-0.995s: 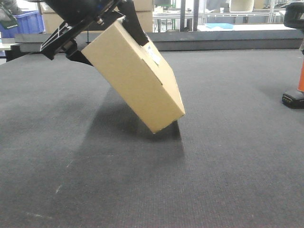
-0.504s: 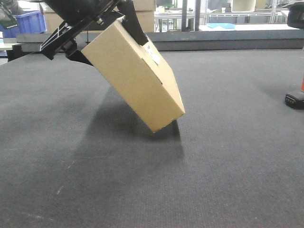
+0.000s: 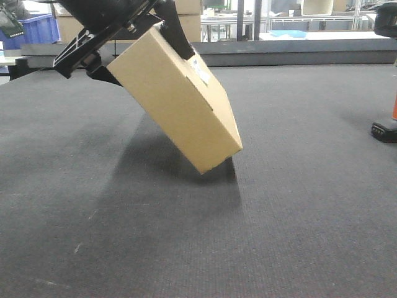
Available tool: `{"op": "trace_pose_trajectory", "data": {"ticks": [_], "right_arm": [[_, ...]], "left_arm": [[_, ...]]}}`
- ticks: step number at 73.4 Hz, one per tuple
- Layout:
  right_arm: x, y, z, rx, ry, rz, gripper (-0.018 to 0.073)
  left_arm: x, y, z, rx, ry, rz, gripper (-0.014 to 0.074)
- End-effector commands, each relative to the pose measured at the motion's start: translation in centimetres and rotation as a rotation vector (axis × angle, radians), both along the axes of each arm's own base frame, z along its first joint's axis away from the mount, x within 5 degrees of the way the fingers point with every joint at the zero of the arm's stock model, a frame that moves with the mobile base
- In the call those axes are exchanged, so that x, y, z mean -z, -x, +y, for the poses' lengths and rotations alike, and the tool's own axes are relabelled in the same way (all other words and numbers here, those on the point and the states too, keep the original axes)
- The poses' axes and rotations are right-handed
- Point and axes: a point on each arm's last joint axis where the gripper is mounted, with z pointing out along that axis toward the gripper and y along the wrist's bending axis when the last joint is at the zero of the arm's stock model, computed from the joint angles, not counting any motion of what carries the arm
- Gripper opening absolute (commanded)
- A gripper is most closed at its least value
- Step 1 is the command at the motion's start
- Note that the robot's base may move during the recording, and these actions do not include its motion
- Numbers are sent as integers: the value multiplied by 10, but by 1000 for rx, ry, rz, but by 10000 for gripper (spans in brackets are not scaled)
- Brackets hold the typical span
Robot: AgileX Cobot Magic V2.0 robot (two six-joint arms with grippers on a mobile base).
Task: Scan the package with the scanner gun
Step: 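Grasp the orange scanner gun handle with the right gripper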
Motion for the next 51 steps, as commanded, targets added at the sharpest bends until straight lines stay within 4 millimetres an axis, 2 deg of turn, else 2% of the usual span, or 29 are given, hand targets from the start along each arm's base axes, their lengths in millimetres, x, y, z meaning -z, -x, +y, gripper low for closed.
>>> {"op": "trace_pose_trajectory", "data": {"ticks": [1,14,36,51], "right_arm": [[-2,-8,-1,-1,12,-18,-169],[23,-30,-5,44,-138,104,-163],[58,-73,-10,25,-16,113,-163],[77,-93,-10,-34,-77,72,-169]], "left_arm": [[-4,-1,-1,-10,12,-16,-111],[-3,-1,-1,-8,12,-14,-111],[-3,0,-1,-2,7,-4,-111],[-3,0,-1,-1,6,-3,-111]]}}
